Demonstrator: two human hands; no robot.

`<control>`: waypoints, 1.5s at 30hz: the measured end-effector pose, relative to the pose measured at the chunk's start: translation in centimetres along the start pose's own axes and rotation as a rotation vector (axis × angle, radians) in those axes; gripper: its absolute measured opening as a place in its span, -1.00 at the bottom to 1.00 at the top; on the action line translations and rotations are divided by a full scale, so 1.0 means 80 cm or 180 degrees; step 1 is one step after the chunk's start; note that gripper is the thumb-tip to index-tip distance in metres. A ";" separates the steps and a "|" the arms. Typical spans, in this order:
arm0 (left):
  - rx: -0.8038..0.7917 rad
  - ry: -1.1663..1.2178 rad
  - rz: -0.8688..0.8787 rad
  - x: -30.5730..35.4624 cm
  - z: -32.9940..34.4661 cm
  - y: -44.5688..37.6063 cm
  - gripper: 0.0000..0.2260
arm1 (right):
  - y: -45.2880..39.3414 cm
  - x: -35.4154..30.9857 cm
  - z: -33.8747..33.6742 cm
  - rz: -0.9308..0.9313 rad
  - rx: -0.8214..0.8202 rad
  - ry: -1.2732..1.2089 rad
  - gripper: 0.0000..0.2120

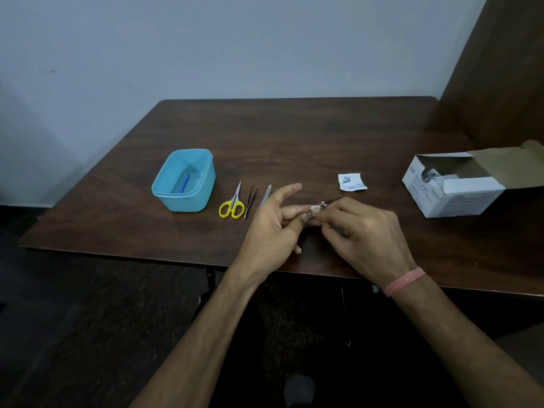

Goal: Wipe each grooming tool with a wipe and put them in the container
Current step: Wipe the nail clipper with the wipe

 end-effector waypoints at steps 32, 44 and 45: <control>-0.0108 -0.0050 -0.0044 0.003 0.001 0.002 -0.39 | -0.001 0.005 -0.006 0.0294 0.0132 -0.0004 -0.92; -0.0184 0.0042 0.0040 0.003 0.000 0.003 -0.55 | 0.000 0.003 -0.007 0.0047 -0.0012 -0.0391 -0.89; -0.0188 0.0063 0.0041 0.004 0.000 0.003 -0.57 | 0.000 0.003 -0.008 0.0062 0.0007 -0.0403 -0.89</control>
Point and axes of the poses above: each hand's wrist, its own y-axis away from the middle knuckle, its own z-axis out of the palm, x = y × z, the point moved 3 cm from there along -y, towards the middle knuckle, and after that the axes turned 5 degrees about -z, right-handed, at the moved point
